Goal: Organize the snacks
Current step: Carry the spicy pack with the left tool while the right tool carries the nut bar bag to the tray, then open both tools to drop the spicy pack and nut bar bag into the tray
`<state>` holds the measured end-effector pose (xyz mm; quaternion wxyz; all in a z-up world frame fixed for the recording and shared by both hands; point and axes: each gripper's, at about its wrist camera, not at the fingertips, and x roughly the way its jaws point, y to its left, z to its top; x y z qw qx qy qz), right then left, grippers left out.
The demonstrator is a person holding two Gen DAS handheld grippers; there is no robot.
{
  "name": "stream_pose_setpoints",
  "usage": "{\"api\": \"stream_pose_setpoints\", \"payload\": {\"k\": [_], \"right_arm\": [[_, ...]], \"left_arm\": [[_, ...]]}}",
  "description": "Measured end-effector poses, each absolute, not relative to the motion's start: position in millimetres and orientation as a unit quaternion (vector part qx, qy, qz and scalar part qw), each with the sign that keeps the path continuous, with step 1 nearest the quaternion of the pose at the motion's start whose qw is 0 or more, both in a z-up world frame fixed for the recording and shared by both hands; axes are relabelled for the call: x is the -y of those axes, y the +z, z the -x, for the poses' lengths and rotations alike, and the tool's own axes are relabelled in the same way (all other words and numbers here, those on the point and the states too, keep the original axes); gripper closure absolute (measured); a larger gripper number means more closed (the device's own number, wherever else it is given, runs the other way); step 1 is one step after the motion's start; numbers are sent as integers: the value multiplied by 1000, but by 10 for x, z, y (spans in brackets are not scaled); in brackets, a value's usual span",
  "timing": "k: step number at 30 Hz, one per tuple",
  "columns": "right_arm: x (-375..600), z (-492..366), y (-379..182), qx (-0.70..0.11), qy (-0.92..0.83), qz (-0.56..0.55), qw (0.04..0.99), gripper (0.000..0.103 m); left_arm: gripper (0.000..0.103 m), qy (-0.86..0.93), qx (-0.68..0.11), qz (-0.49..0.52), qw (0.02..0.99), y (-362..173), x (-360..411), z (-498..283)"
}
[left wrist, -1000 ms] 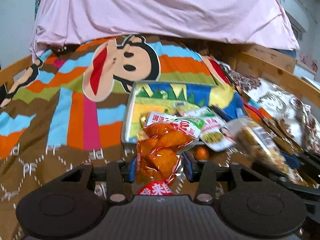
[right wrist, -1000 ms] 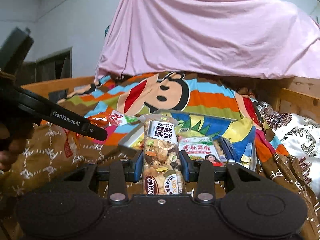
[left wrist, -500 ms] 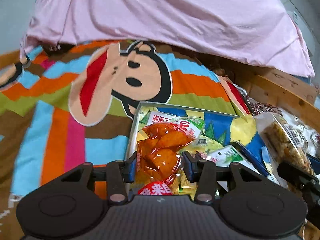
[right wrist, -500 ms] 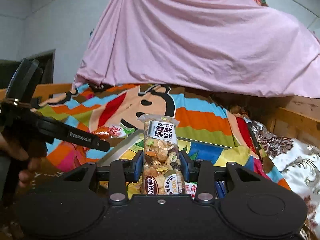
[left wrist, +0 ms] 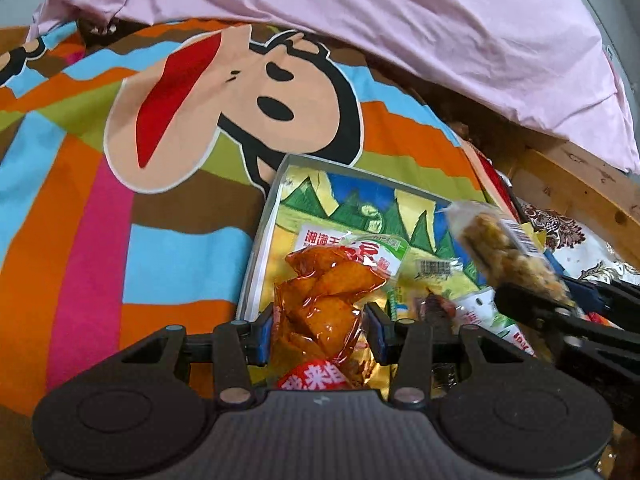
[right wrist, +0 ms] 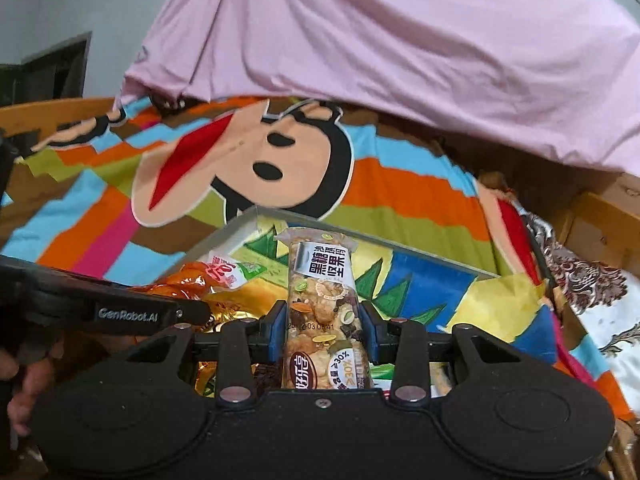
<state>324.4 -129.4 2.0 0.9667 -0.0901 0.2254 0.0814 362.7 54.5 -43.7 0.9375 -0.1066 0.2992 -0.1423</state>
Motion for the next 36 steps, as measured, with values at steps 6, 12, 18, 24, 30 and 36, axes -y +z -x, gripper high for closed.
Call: {"api": "stream_pose_setpoints", "payload": {"k": [6, 12, 18, 24, 30, 36], "right_arm": [[1186, -3378, -224, -249, 83, 112, 958, 63], [1194, -3390, -338, -251, 80, 116, 958, 39], [1299, -3278, -249, -236, 72, 119, 962, 21], [1478, -3063, -14, -203, 61, 101, 972, 6], [1700, -2743, 285, -164, 55, 55, 983, 1], [1909, -2324, 524, -125, 48, 30, 991, 1]], "left_arm": [[54, -141, -304, 107, 936, -481, -540, -3621], [45, -155, -301, 127, 932, -493, -564, -3623], [31, -158, -300, 131, 932, -436, -563, -3572], [14, -145, -280, 128, 940, -240, -591, -3401], [1, -133, -232, 109, 957, 63, -582, -3078], [1, -117, -210, 92, 966, 272, -513, -2707]]}}
